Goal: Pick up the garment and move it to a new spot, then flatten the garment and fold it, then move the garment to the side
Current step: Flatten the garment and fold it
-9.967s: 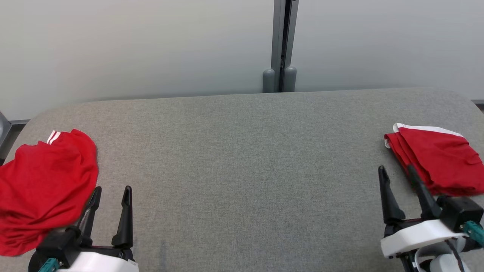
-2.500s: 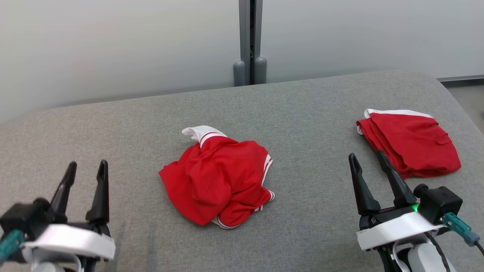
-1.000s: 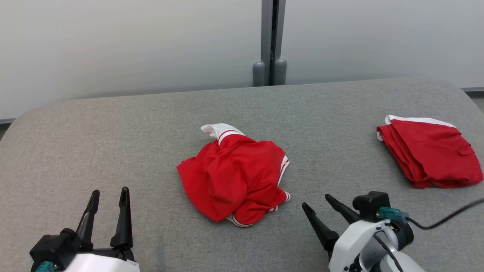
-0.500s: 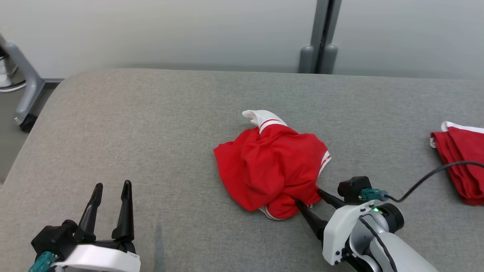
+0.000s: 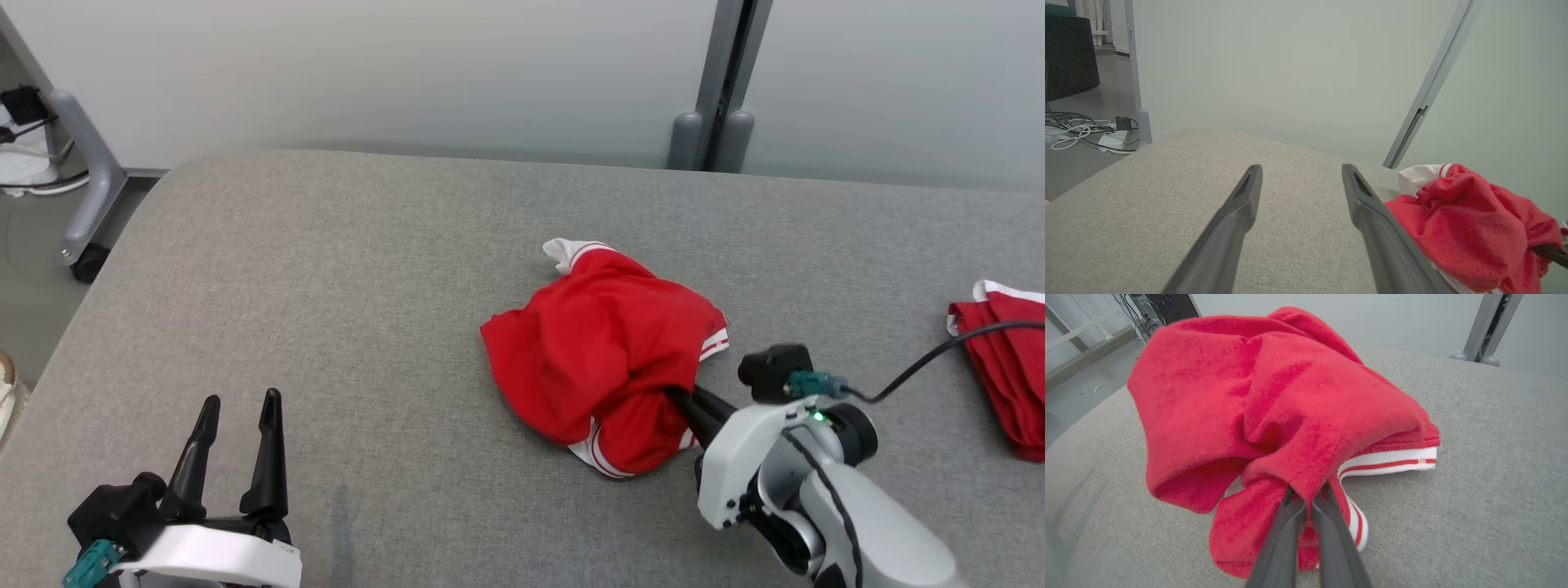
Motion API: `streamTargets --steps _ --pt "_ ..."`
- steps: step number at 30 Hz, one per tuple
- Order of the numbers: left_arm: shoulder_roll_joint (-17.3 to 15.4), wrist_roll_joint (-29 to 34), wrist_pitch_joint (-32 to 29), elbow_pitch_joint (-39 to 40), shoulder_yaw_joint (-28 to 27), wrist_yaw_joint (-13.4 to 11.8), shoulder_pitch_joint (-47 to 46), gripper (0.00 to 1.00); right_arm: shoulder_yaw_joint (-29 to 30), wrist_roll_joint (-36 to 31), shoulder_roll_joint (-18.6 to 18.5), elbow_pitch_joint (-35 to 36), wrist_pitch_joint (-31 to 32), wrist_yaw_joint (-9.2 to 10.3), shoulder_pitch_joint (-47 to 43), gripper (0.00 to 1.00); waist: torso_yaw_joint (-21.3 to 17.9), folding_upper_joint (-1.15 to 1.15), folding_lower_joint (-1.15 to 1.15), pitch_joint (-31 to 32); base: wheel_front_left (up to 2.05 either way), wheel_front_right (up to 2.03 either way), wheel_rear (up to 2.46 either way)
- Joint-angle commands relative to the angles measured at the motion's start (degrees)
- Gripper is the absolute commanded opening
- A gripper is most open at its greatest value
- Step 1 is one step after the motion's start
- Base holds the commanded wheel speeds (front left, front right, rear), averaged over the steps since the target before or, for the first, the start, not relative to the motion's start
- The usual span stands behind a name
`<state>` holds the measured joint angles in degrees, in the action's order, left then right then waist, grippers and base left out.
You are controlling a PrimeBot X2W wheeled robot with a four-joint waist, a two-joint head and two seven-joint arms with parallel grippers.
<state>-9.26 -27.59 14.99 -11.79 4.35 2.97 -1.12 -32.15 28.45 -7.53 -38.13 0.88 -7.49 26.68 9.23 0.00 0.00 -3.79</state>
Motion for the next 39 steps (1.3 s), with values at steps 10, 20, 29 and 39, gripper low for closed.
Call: streamTargets --steps 10,20,29,39 --pt "0.8 1.1 0.2 0.6 -0.3 0.7 0.0 1.0 0.7 8.3 -9.7 13.8 12.3 0.0 6.5 0.0 -3.0 0.0 0.0 0.0 0.0 0.0 0.0" --pt "0.3 0.2 0.2 -0.1 -0.4 2.8 -4.3 1.0 11.2 9.4 -16.5 3.9 26.0 -0.01 18.6 0.0 0.5 0.0 0.0 -8.0 0.0 0.0 0.0" --pt "0.4 0.8 0.2 -2.0 -0.7 3.8 -5.7 1.0 13.6 3.6 -12.0 -4.6 13.1 0.0 21.8 1.0 -1.2 0.0 0.0 -6.5 0.0 0.0 0.0" --pt "1.3 2.3 0.2 -1.7 -1.9 2.6 -1.5 1.0 10.5 5.2 -11.6 7.3 -1.2 -0.01 9.9 1.0 -8.1 0.0 0.0 0.4 0.0 0.0 0.0"
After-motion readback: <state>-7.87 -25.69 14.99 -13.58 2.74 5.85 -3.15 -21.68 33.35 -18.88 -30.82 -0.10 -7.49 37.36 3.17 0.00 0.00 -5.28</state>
